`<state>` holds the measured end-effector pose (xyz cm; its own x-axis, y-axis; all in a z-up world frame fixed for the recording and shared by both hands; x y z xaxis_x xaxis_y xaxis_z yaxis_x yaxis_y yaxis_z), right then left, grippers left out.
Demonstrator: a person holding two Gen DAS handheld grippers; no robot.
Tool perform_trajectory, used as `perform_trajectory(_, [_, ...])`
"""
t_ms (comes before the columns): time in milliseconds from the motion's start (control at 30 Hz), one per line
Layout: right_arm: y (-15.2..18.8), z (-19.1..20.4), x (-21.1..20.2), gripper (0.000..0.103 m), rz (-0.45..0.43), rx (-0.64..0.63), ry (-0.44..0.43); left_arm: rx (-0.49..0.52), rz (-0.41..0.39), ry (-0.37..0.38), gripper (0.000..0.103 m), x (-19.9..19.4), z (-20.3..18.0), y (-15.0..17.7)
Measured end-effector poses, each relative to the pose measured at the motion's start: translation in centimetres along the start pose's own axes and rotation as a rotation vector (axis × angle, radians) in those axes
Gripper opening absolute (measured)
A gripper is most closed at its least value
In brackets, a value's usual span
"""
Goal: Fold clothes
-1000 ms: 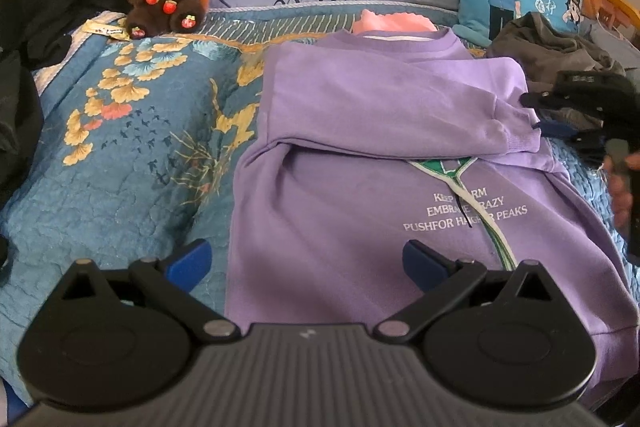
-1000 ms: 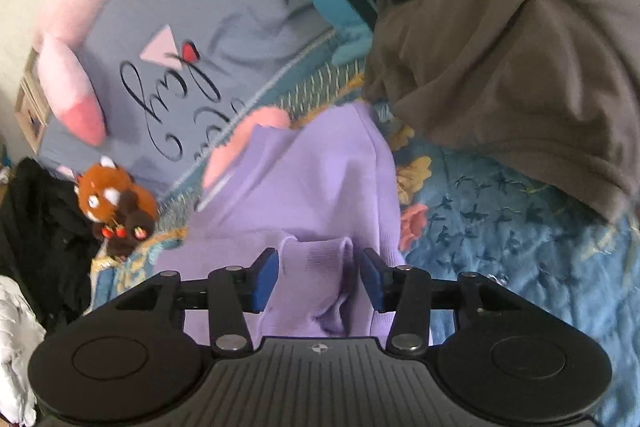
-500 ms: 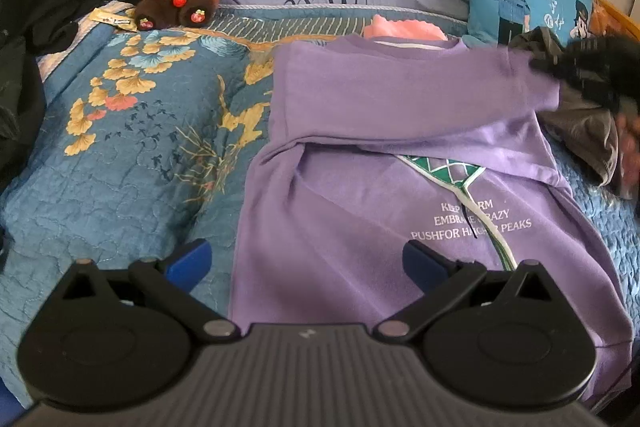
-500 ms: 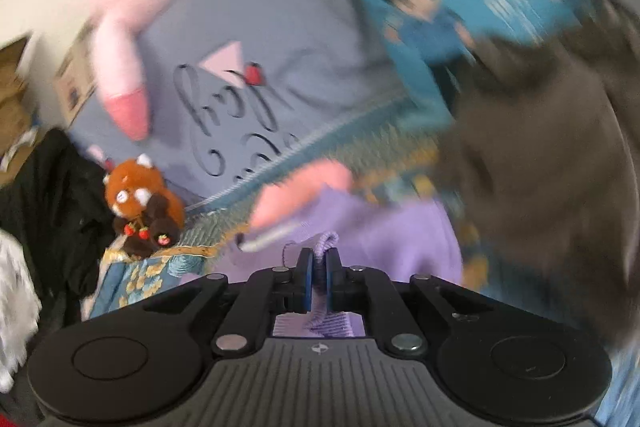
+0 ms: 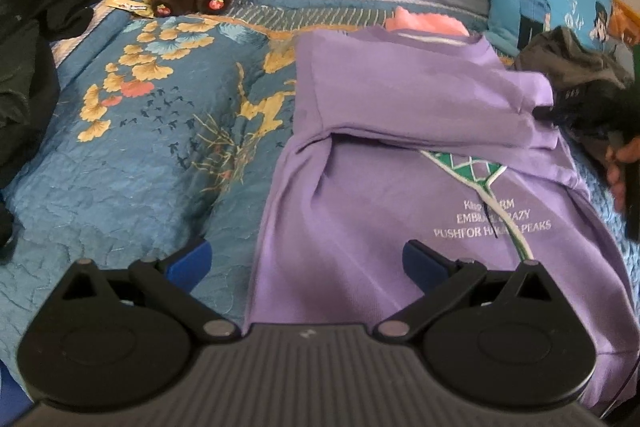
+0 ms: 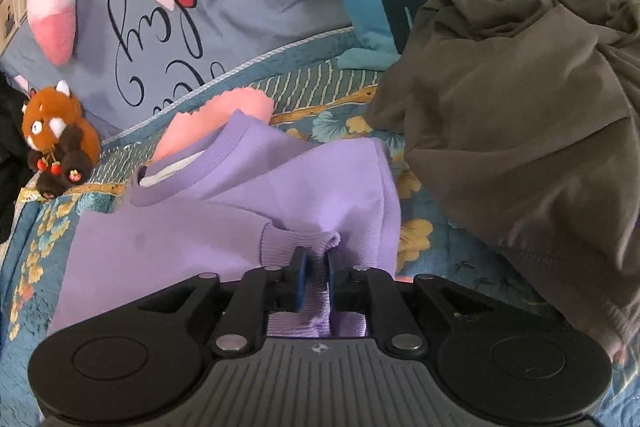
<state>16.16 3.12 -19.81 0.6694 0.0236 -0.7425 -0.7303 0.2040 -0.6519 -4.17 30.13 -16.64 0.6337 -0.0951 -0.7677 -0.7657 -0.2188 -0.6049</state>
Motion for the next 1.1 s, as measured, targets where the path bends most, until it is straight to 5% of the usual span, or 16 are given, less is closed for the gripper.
perform_trajectory(167, [0.5, -2.8, -4.1, 0.034, 0.000, 0.064, -0.046, 0.120, 0.042, 0.019, 0.103, -0.6, -1.1, -0.1])
perform_trajectory(433, [8.4, -6.9, -11.4, 0.041, 0.153, -0.108, -0.138, 0.243, 0.124, -0.040, 0.103, -4.6, 2.9, 0.2])
perform_trajectory(567, [12.3, -9.3, -13.3, 0.043, 0.232, -0.101, -0.101, 0.275, 0.218, -0.039, 0.103, -4.6, 4.5, 1.7])
perform_trajectory(933, [17.1, -13.2, -15.2, 0.055, 0.397, 0.027, -0.070, 0.216, 0.392, 0.043, 0.103, -2.4, 9.1, 5.7])
perform_trajectory(1100, [18.4, -12.5, -15.0, 0.063, 0.476, 0.061, -0.135, 0.158, 0.401, 0.175, 0.103, -1.9, 8.8, 6.5])
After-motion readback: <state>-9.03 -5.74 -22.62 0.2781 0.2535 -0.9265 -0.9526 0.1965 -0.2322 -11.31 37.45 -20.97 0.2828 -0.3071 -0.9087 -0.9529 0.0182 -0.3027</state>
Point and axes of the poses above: each gripper's, at about its wrist camera, not at the fingertips, and x roughly the way its jaws point, z to its left, y to its underside, the point moved 7 cm from there along x, roughly the way its jaws point, and after that the axes turned 13 degrees about y, right-handed, at the moved point
